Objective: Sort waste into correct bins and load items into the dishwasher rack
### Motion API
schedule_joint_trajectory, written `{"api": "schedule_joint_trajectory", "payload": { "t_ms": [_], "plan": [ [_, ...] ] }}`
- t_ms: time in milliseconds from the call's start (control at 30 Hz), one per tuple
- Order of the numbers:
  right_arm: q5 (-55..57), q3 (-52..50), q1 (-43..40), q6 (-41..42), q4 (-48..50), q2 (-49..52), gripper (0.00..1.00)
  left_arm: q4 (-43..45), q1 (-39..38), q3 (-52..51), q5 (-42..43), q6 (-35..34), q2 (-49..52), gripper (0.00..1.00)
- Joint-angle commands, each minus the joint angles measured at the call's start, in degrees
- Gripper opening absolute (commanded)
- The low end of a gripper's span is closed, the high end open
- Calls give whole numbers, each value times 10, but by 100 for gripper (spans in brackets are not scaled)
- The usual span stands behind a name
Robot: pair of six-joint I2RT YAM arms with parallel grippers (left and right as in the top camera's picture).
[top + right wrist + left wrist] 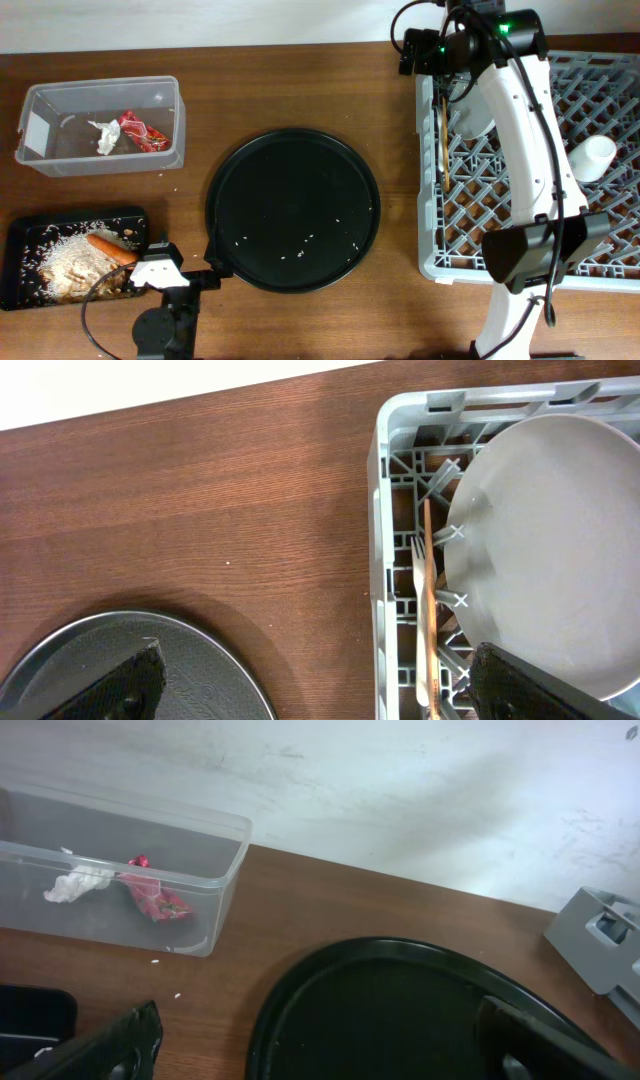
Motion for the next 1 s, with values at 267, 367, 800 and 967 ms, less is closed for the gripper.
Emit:
{"api": "schedule_joint_trajectory", "payload": {
  "t_ms": [267, 367, 800, 967],
  "plan": [
    [-1, 2, 0, 7, 0, -5, 99, 0, -3, -5, -6, 11, -6, 99],
    [-1, 2, 0, 7, 0, -5, 99, 0, -3, -5, -6, 12, -6, 99],
    [-1, 2, 0, 7, 0, -25, 99, 0, -3, -5, -6, 11, -6, 99],
    [-1, 2, 0, 7, 0, -68, 99, 0, -3, -5, -6, 11, -6, 99]
  ]
}}
